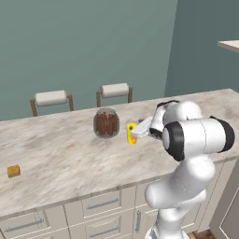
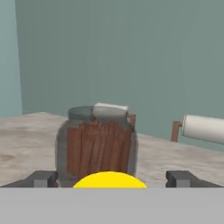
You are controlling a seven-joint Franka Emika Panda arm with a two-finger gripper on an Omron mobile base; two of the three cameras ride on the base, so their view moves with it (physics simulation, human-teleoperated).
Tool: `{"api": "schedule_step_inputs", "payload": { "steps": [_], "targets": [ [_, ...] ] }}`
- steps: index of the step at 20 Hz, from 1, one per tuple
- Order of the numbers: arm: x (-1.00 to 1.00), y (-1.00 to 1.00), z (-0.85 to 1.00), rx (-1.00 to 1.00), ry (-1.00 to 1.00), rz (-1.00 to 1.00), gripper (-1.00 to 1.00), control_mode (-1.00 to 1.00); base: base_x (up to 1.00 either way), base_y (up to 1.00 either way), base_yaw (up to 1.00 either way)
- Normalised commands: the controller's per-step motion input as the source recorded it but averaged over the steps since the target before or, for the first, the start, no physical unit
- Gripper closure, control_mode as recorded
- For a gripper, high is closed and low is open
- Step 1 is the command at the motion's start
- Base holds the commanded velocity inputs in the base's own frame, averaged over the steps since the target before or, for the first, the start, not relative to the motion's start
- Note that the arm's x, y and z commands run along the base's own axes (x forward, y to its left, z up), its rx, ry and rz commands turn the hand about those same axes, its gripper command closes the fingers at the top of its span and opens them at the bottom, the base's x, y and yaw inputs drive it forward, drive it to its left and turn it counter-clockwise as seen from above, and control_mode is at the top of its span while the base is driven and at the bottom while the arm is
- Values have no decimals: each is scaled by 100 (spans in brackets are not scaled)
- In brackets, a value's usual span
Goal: Open the cabinet directly in front. Then move the beer and the cup to the dining counter with the jar on it.
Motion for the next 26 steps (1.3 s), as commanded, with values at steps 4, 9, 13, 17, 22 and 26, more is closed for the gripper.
{"api": "schedule_step_inputs", "payload": {
  "steps": [4,9,13,17,22,26],
  "targets": [
    [-35,0,100,1,-1,-2,-100,-100,0,0,0],
    [-83,-4,100,3,0,-2,-100,-100,0,0,0],
    [-100,-13,100,4,2,0,-100,-100,0,0,0],
    [-100,-21,100,0,12,0,-100,-100,0,0,0],
    [-100,-23,100,0,22,-1,-100,-100,0,0,0],
    [-100,-3,100,-3,34,-3,-100,-100,0,0,0]
  ]
}}
